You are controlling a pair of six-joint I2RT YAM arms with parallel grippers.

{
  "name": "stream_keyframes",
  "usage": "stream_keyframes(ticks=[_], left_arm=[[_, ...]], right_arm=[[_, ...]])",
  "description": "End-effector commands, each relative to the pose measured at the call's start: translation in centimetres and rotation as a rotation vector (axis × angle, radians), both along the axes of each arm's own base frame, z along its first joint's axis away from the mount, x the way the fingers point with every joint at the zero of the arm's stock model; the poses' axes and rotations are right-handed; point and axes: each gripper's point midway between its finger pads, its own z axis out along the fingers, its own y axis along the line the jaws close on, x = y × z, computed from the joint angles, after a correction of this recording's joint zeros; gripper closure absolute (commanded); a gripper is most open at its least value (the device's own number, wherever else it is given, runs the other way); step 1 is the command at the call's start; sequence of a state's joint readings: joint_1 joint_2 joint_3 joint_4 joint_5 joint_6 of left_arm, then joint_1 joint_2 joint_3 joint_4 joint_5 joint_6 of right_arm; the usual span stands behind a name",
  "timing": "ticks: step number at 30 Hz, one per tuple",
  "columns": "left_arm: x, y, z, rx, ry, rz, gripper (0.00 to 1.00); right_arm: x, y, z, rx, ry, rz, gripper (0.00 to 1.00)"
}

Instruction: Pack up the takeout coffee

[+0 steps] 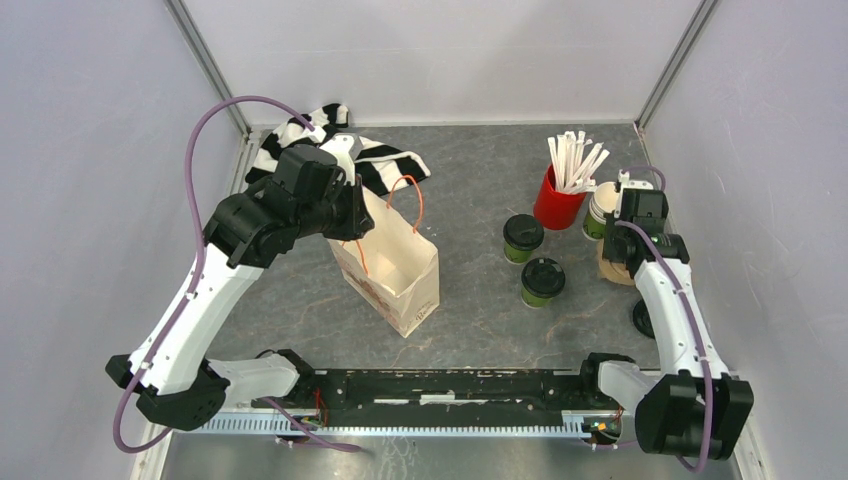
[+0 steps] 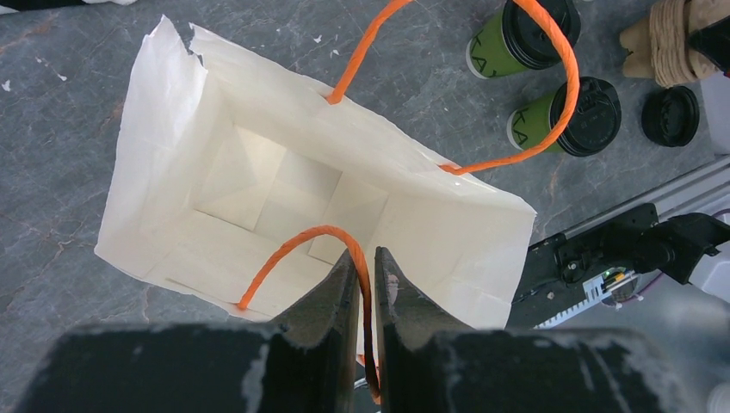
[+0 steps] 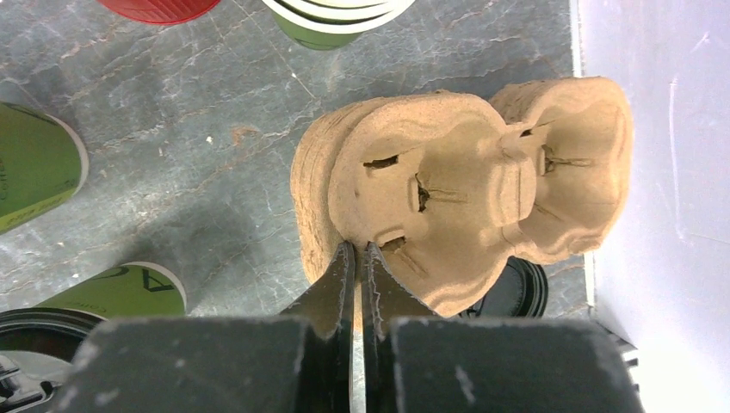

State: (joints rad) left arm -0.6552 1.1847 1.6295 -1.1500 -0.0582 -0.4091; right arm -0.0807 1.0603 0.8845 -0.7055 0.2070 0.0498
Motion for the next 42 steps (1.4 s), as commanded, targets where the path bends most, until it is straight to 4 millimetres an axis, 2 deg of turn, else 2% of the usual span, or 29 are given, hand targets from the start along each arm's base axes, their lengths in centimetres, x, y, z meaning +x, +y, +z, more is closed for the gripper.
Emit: stream_keyframes(ticks=[1,4,7,11,16,20,23,24,27,29,34,38,40,42], left_arm=[[0.2,-0.5,1.2,-0.020,-0.046,-0.038,0.82],[0.2,-0.5,1.2,-0.021,-0.044,-0.037,0.82],[0.2,-0.6,1.3,-0.022,-0.044,-0.038,0.82],[0.1,-0.5,1.5,-0.021,-0.049,-0.037,0.82],[0.2,-0.4,1.5,-0.018,-0.056,-0.033,0.82],[0.1,-0.2,1.5,-0.017,-0.058,-0.029,0.82],[0.2,-0.2,1.5,-0.018,-0.057,-0.030,0.82],[0.2,-0.3,1.5,-0.018,-0.057,-0.032,0.82],[0.2,-0.2,1.5,-0.014,-0.057,-0.029,0.82],[0.1,-0.2,1.4,-0.018,-0.055,-0.028,0.82],[0.2,-0.4,1.3,-0.018,-0.054,-0.035,0.82],[0.1,-0.1,1.3,-0.010,-0.055,-0.028,0.82],[0.1,-0.1,1.2,-0.010,-0.052,-0.028,0.82],[0.2,-0.3,1.1,-0.012,-0.048,-0.032,0.82]], right_arm=[[0.3,-1.1,1.7,-0.148,-0.005,-0.022,1.00],[0.7,0.3,2.5,-0.219,-0.040,-0.016,1.00],[0.0,-0.1,0.7,-0.341,0.067,-0.023,1.00],[0.0,1.5,2.8,-0.504,0.061,-0.006,1.00],[-0.8,0.5,2.6,-0.672,0.147,-0.036,1.00],[-0.2,1.4,5.1,-0.714,0.072,-0.051,1.00],[0.1,1.3,4.3,-0.752,0.090,-0.032,1.00],[0.0,1.3,4.7,-0.760,0.117,-0.034,1.00],[0.5,2.5,8.1,-0.791,0.060,-0.064,1.00],[0.8,2.5,7.7,-0.802,0.042,-0.037,1.00],[-0.2,1.6,5.3,-0.893,0.138,-0.018,1.00],[-0.3,1.4,7.6,-0.897,0.092,-0.053,1.00],[-0.2,1.4,7.9,-0.886,0.063,-0.058,1.00],[0.1,1.2,5.6,-0.839,0.097,-0.023,1.00]])
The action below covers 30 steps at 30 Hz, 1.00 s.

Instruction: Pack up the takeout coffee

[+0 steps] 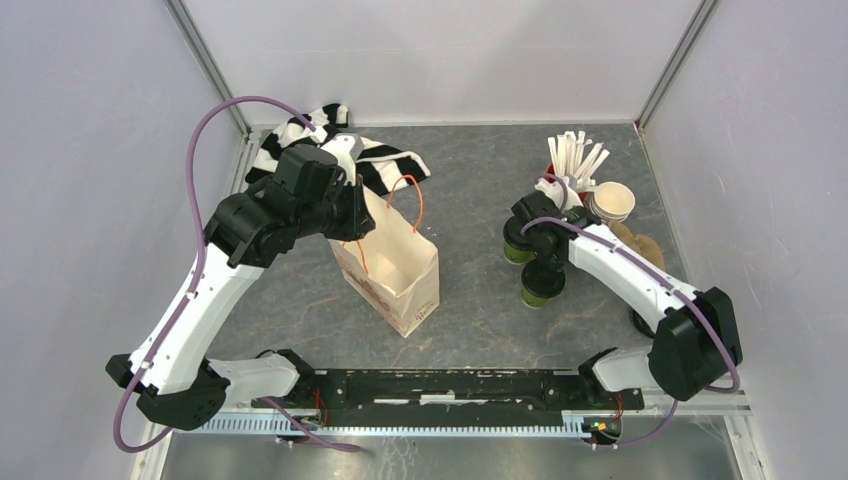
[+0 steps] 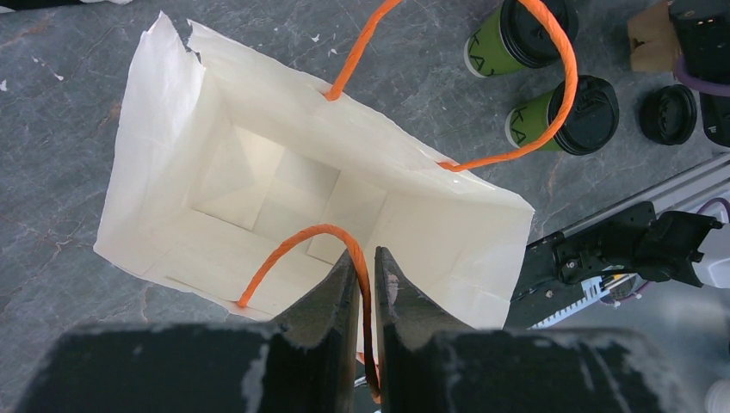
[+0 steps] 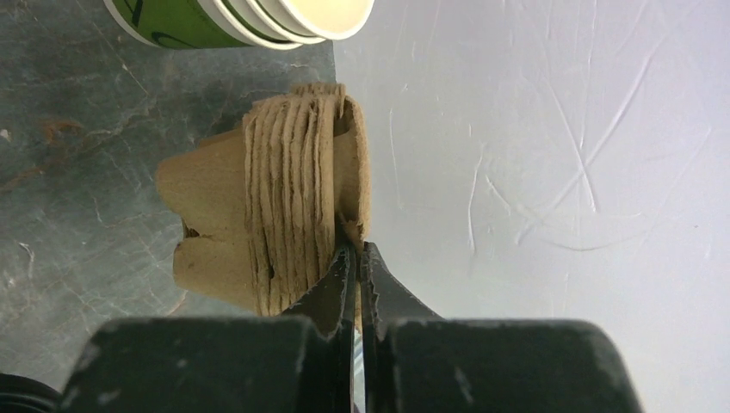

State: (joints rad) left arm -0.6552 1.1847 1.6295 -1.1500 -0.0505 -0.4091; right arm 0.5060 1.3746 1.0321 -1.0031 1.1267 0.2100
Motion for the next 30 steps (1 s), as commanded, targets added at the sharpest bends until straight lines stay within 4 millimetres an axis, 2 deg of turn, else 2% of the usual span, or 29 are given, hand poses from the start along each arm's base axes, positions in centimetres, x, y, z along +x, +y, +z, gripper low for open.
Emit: stream_keyframes(ticks=[1,2,5,6,7,8,10,11,12,15,17,19,20,21,22,23,25,26,27,28,30], left_arm=[[0.3,-0.3,1.1,-0.009,-0.050,-0.027,0.82],[0.3,-0.3,1.1,-0.010,-0.049,-0.029,0.82],[0.3,-0.2,1.2,-0.008,-0.050,-0.022,0.82],[0.2,0.0,1.2,-0.007,-0.050,-0.017,0.82],[0.2,0.1,1.2,-0.006,-0.052,-0.015,0.82],[0.2,0.1,1.1,-0.004,-0.050,-0.014,0.82],[0.3,-0.2,1.1,-0.009,-0.048,-0.020,0.82],[0.4,-0.4,1.0,-0.012,-0.044,-0.029,0.82],[0.4,-0.7,1.1,-0.017,-0.041,-0.036,0.82],[0.4,-0.6,1.2,-0.017,-0.039,-0.029,0.82],[0.5,-0.4,1.3,-0.012,-0.046,-0.017,0.82],[0.6,-0.3,1.2,-0.008,-0.045,-0.012,0.82],[0.7,-0.5,1.1,-0.013,-0.040,-0.017,0.82],[0.6,-0.8,1.1,-0.020,-0.034,-0.024,0.82],[0.6,-1.0,1.0,-0.026,-0.027,-0.031,0.82],[0.5,-1.1,1.0,-0.027,-0.024,-0.036,0.82],[0.4,-0.9,1.1,-0.023,-0.022,-0.029,0.82],[0.4,-0.7,1.3,-0.024,-0.028,-0.020,0.82],[0.4,-0.5,1.2,-0.021,-0.032,-0.013,0.82],[0.4,-0.4,1.3,-0.020,-0.038,-0.009,0.82],[0.4,-0.3,1.4,-0.017,-0.041,-0.007,0.82]], right_arm=[[0.3,-1.3,-0.1,0.033,-0.027,-0.012,1.00],[0.3,-1.2,-0.2,0.045,-0.025,-0.015,1.00],[0.1,-1.5,3.5,0.055,-0.139,-0.039,1.00],[0.3,-1.4,4.1,0.083,-0.176,-0.026,1.00],[0.9,-1.0,3.6,0.128,-0.170,0.017,1.00],[1.6,-0.5,2.3,0.175,-0.165,0.056,1.00],[1.9,-0.4,-1.6,0.182,-0.050,0.090,1.00],[1.8,-0.8,-2.7,0.186,0.011,0.052,1.00],[1.1,-1.3,-2.1,0.169,0.033,-0.010,1.00],[0.4,-1.6,4.3,0.145,-0.104,-0.035,1.00],[0.3,-2.0,5.6,0.150,-0.182,-0.024,1.00],[0.6,-2.0,2.8,0.129,-0.144,-0.018,1.00],[1.1,-1.4,-0.2,0.159,-0.088,0.009,1.00],[1.9,0.1,-3.3,0.243,-0.013,0.085,1.00],[2.0,0.9,-4.9,0.271,0.052,0.105,1.00],[1.9,1.2,-4.8,0.291,0.062,0.069,1.00],[1.9,1.0,-2.0,0.296,0.005,0.060,1.00],[2.3,1.2,-0.3,0.344,-0.080,0.098,1.00],[2.6,1.4,0.4,0.412,-0.132,0.150,1.00],[3.3,1.8,0.4,0.493,-0.171,0.203,1.00],[3.7,1.6,-1.9,0.642,-0.160,0.215,1.00]])
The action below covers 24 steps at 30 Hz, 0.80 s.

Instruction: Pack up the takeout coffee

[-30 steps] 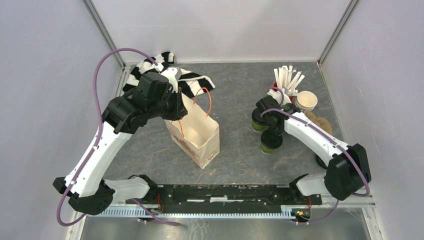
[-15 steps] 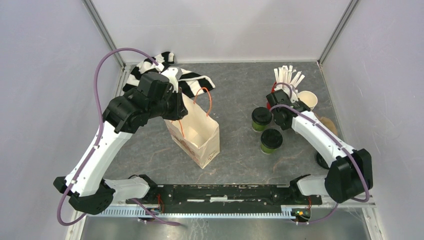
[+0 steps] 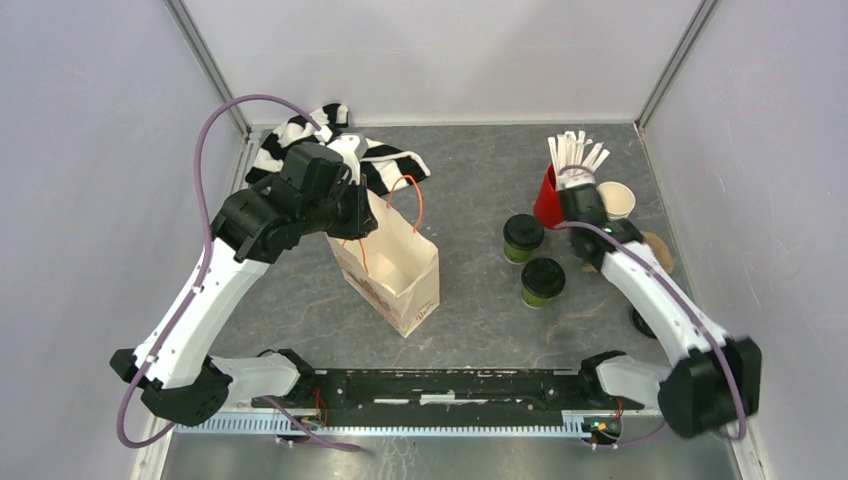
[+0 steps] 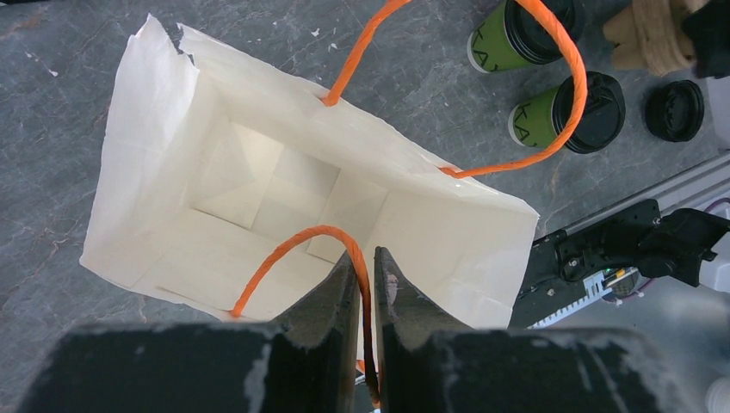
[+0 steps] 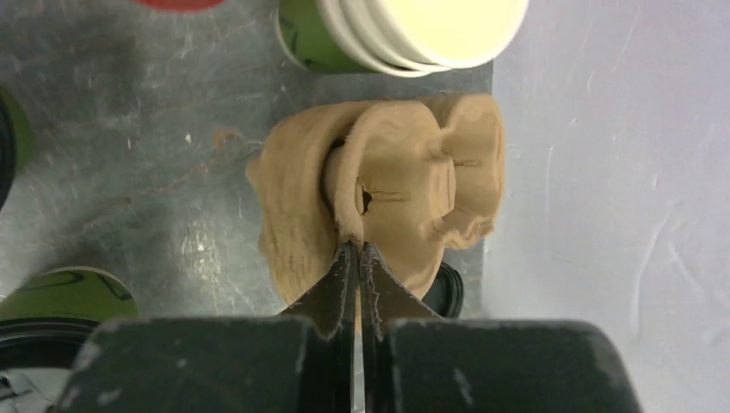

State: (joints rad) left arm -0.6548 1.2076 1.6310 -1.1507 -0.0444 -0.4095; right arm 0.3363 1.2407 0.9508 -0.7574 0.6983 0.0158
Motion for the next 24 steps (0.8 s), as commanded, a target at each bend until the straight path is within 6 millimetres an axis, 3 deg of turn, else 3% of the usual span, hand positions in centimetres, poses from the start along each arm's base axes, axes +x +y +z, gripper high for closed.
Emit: stream_keyframes(ticks=[1,4,6,7,9,10,13,16,18,22,24], left_arm=[[0.1,0.0,2.0,-0.029,-0.061,-0.006,0.82],[0.1,-0.2,2.1,-0.032,-0.053,-0.014,0.82],[0.1,0.0,2.2,-0.034,-0.057,-0.005,0.82],[0.1,0.1,2.2,-0.036,-0.060,-0.001,0.82],[0.0,0.1,2.3,-0.040,-0.066,-0.001,0.82],[0.0,0.1,2.3,-0.042,-0.067,-0.002,0.82],[-0.2,0.2,2.2,-0.037,-0.059,-0.004,0.82],[-0.3,0.3,2.3,-0.041,-0.064,-0.001,0.82],[-0.3,0.2,2.3,-0.041,-0.064,-0.004,0.82],[-0.3,0.2,2.2,-0.043,-0.061,-0.004,0.82],[-0.3,0.3,2.2,-0.042,-0.062,-0.002,0.82]], right_arm=[[2.3,0.8,0.6,0.334,-0.136,0.079,1.00],[2.4,2.7,0.5,0.469,-0.098,0.149,1.00],[1.8,1.2,0.1,0.465,-0.100,0.074,1.00],[1.3,0.6,-1.2,0.488,-0.079,0.037,1.00],[0.1,0.9,-3.1,0.602,0.045,0.006,1.00],[0.1,1.1,-2.7,0.618,0.060,0.009,1.00],[1.0,-0.2,0.3,0.568,-0.145,0.008,1.00],[-0.2,-1.2,-2.3,0.608,-0.028,-0.014,1.00],[-0.5,-1.3,-2.8,0.638,-0.007,-0.040,1.00],[0.3,-1.1,-1.2,0.647,-0.099,-0.017,1.00],[0.0,-3.0,1.1,0.506,-0.119,-0.087,1.00]])
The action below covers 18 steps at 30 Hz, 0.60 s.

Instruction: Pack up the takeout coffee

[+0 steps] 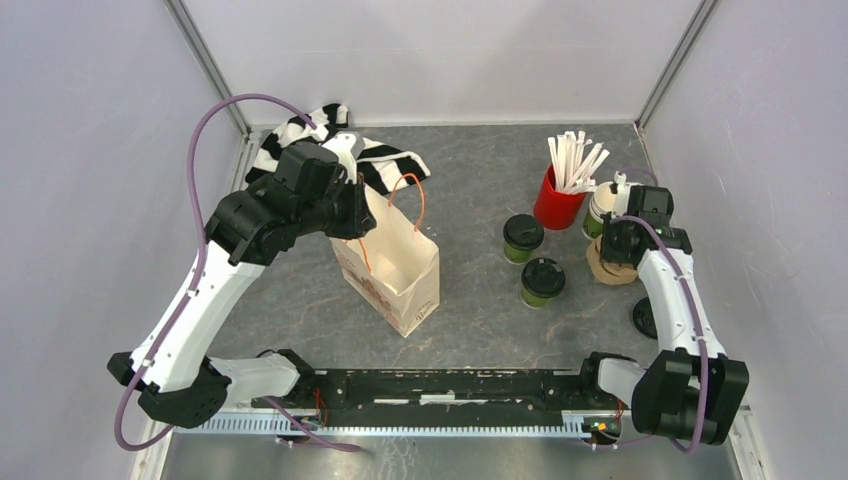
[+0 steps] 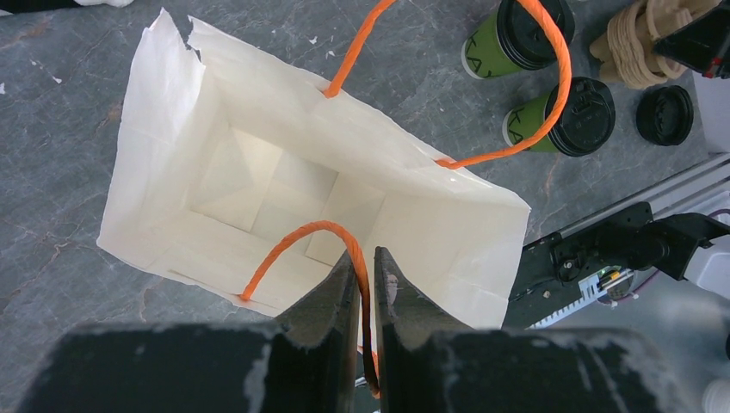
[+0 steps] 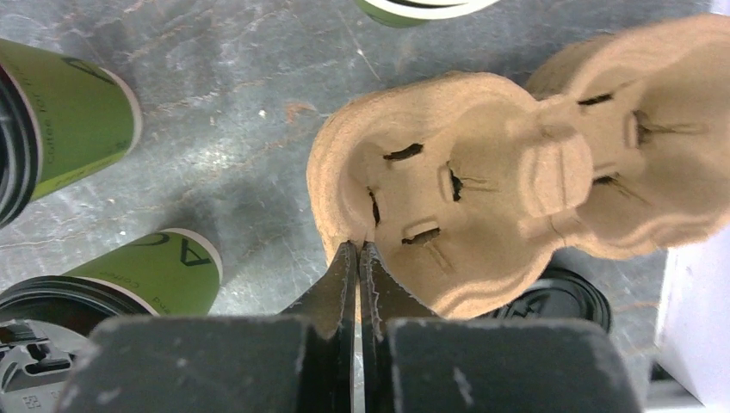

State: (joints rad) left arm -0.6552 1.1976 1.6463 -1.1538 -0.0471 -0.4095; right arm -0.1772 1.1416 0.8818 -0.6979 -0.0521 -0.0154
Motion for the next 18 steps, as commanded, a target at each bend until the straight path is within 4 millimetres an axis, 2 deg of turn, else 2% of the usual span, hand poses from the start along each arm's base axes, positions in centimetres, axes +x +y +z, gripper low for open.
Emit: stream_keyframes(ticks=[1,4,6,7,9,10,11,13,15,18], left_arm=[[-0.2,0.1,1.5,-0.030,-0.045,-0.002,0.82],[-0.1,-0.1,1.2,-0.031,-0.038,-0.006,0.82],[0.0,-0.3,1.1,-0.034,-0.036,-0.010,0.82],[0.0,-0.4,1.0,-0.037,-0.034,-0.013,0.82],[0.0,-0.5,1.0,-0.043,-0.029,-0.019,0.82],[0.0,-0.6,0.9,-0.044,-0.026,-0.021,0.82],[-0.1,-0.7,0.9,-0.045,-0.026,-0.024,0.82],[-0.1,-0.6,0.9,-0.043,-0.027,-0.026,0.82],[-0.1,-0.6,0.8,-0.042,-0.025,-0.022,0.82],[-0.1,-0.6,0.8,-0.042,-0.028,-0.025,0.82]], right_arm=[[0.6,-2.6,6.0,-0.217,-0.107,-0.102,1.00],[-0.3,-4.4,9.6,-0.388,-0.158,-0.193,1.00],[-0.6,-3.8,10.4,-0.511,-0.160,-0.184,1.00],[-0.4,-3.2,9.8,-0.549,-0.154,-0.165,1.00],[-0.3,-2.3,7.0,-0.609,-0.096,-0.113,1.00],[-0.6,-2.2,5.2,-0.660,-0.031,-0.081,1.00],[-1.1,-2.5,4.6,-0.728,0.027,-0.094,1.00],[-1.9,-2.3,5.6,-0.861,0.061,-0.101,1.00],[-1.8,-1.8,6.2,-0.876,0.028,-0.095,1.00],[-2.0,-1.8,6.2,-0.925,0.045,-0.088,1.00]])
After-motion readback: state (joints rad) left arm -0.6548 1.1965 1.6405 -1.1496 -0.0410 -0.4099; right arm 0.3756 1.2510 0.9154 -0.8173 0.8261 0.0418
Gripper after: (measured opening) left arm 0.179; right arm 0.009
